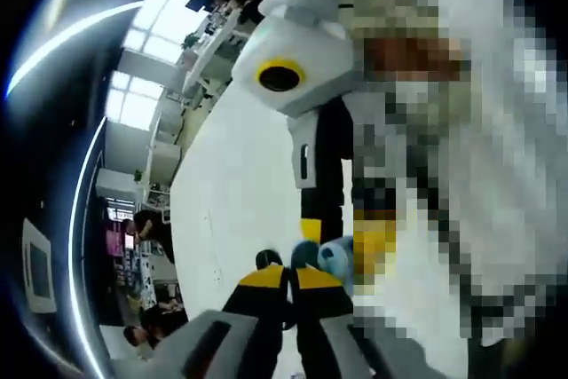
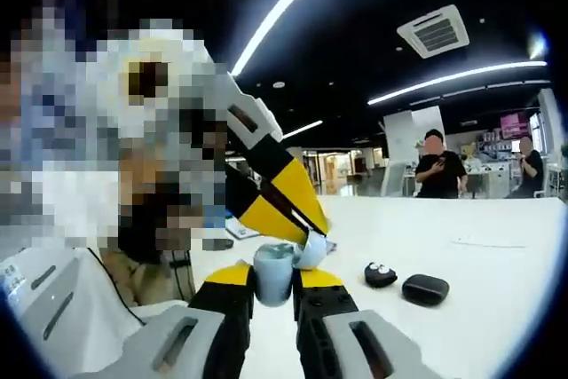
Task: Pick up the earbuds from the table and place the earbuds into the earbud case
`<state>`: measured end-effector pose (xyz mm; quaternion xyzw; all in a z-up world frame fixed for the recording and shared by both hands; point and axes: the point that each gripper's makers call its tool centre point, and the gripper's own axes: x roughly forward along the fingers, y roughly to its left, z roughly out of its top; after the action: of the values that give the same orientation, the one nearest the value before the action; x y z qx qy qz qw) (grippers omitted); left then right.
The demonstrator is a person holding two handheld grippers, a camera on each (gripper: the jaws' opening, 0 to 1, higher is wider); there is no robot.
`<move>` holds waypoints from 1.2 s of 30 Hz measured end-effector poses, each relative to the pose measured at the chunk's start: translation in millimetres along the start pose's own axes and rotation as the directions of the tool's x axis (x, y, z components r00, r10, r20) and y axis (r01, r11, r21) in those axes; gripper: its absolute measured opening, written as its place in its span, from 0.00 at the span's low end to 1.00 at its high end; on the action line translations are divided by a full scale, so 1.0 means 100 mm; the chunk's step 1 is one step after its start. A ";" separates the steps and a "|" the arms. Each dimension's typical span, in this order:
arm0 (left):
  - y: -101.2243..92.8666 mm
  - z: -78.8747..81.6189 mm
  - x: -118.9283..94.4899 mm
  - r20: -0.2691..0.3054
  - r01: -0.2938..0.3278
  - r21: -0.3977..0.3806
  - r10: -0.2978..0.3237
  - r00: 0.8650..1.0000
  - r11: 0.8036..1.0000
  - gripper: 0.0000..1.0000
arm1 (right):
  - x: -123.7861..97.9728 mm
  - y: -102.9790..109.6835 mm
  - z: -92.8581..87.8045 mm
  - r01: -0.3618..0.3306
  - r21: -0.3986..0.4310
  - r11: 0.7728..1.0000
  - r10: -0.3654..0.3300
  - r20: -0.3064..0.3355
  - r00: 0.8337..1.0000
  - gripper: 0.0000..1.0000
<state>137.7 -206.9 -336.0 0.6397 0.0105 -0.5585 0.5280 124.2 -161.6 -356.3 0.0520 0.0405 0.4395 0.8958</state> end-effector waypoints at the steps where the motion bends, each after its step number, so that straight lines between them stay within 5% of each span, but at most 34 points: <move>1: -0.01 -0.01 0.01 -0.002 0.006 -0.001 -0.006 1.000 1.000 0.04 | 0.01 0.01 -0.01 0.001 -0.004 1.000 -0.001 -0.004 1.000 0.16; 7: -0.02 -0.04 0.04 0.022 0.015 0.014 -0.015 1.000 1.000 0.06 | -0.01 -0.04 -0.02 -0.007 0.034 0.999 0.006 0.006 1.000 0.15; 11: 0.06 -0.10 0.03 0.019 -0.023 0.021 0.023 1.000 1.000 0.22 | -0.01 -0.03 -0.03 -0.006 0.019 1.000 0.006 0.002 1.000 0.15; 16: 0.17 -0.19 -0.10 0.030 -0.055 -0.020 0.056 0.998 0.998 0.31 | -0.03 -0.03 -0.02 -0.010 0.007 1.000 0.010 0.007 1.000 0.15; 21: 0.28 -0.30 -0.37 0.108 -0.130 -0.141 0.146 0.983 0.981 0.34 | -0.03 -0.05 -0.02 -0.012 0.014 1.000 0.012 0.013 1.000 0.15; 26: 0.36 -0.57 -0.64 0.174 -0.189 -0.320 0.253 0.952 0.929 0.38 | -0.10 -0.11 0.00 -0.014 0.016 1.000 0.013 0.021 1.000 0.15; 30: 0.28 -0.75 -0.78 0.180 -0.212 -0.390 0.300 0.937 0.896 0.40 | -0.16 -0.15 0.04 -0.018 -0.009 1.000 0.018 0.029 0.999 0.15; 33: 0.21 -0.86 -0.89 0.220 -0.212 -0.492 0.356 0.908 0.844 0.40 | -0.19 -0.17 0.11 -0.032 0.005 0.999 0.032 0.053 0.998 0.15; 36: 0.13 -0.96 -0.96 0.277 -0.178 -0.607 0.417 0.866 0.774 0.40 | -0.21 -0.15 0.14 -0.038 0.008 0.999 0.038 0.064 0.997 0.15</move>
<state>177.1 -91.4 -274.7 0.3217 -0.0364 -0.5548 0.7664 125.1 -187.9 -343.9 0.0710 0.0130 0.4544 0.8878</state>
